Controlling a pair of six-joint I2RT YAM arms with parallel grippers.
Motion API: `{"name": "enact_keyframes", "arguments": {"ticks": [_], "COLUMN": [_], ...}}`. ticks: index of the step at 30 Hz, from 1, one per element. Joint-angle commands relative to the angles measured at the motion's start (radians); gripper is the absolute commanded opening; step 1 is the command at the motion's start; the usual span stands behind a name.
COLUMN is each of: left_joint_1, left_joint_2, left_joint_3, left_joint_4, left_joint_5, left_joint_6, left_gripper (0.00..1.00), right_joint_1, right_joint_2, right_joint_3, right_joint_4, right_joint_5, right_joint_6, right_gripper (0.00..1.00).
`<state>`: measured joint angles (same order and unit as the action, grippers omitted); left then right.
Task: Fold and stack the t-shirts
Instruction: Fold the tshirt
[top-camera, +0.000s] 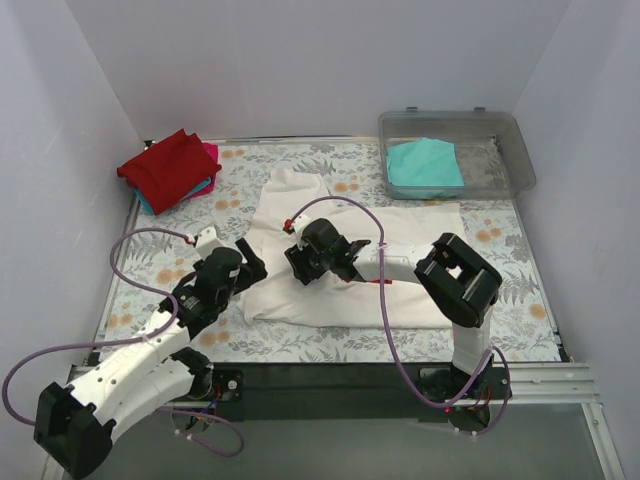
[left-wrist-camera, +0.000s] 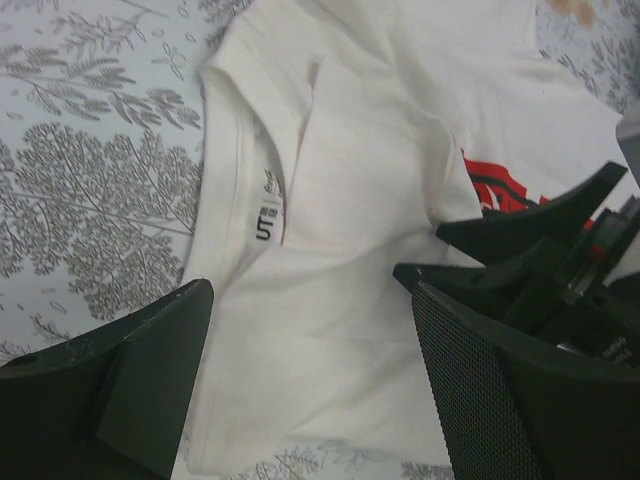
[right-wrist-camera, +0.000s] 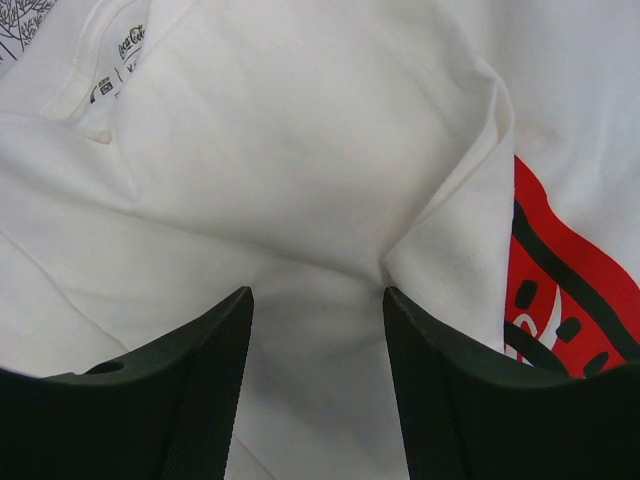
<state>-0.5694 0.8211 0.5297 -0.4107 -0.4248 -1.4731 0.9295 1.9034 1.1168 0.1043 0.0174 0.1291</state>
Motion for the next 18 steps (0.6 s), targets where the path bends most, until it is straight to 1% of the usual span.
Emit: {"name": "enact_keyframes", "arguments": {"ticks": [1, 2, 3, 4, 8, 13, 16, 17, 18], "left_joint_1": [-0.099, -0.124, -0.153, -0.205, -0.303, -0.432, -0.478, -0.478, -0.478], "left_joint_2": [-0.054, -0.068, -0.074, -0.080, -0.054, 0.064, 0.114, 0.124, 0.133], "left_joint_3": [0.021, 0.032, 0.041, 0.047, 0.052, 0.026, 0.044, 0.049, 0.050], "left_joint_4": [-0.157, -0.251, -0.278, -0.308, -0.430, -0.505, -0.574, -0.570, -0.568], "left_joint_5": [-0.035, -0.064, -0.096, -0.104, -0.129, -0.175, -0.213, -0.215, -0.213], "left_joint_6": [-0.133, -0.198, -0.217, -0.246, -0.369, -0.531, -0.601, -0.601, -0.601], "left_gripper": [0.75, 0.75, 0.75, 0.75, 0.73, 0.72, 0.68, 0.67, 0.67], "right_joint_1": [-0.004, -0.004, -0.004, -0.006, -0.006, -0.015, -0.024, -0.026, -0.027], "right_joint_2": [-0.012, -0.018, -0.021, -0.023, -0.024, -0.030, -0.030, -0.029, -0.030], "right_joint_3": [0.035, 0.032, 0.031, 0.029, 0.034, 0.031, 0.026, 0.025, 0.025], "right_joint_4": [-0.005, -0.003, -0.003, -0.003, -0.003, -0.003, -0.003, -0.002, -0.002], "right_joint_5": [-0.010, -0.010, -0.011, -0.010, -0.004, -0.010, -0.010, -0.010, -0.042], "right_joint_6": [-0.011, -0.011, -0.013, -0.014, -0.023, -0.031, -0.031, -0.031, -0.029], "right_gripper": [0.50, 0.50, 0.50, 0.50, 0.50, 0.50, 0.50, 0.50, 0.50]}}
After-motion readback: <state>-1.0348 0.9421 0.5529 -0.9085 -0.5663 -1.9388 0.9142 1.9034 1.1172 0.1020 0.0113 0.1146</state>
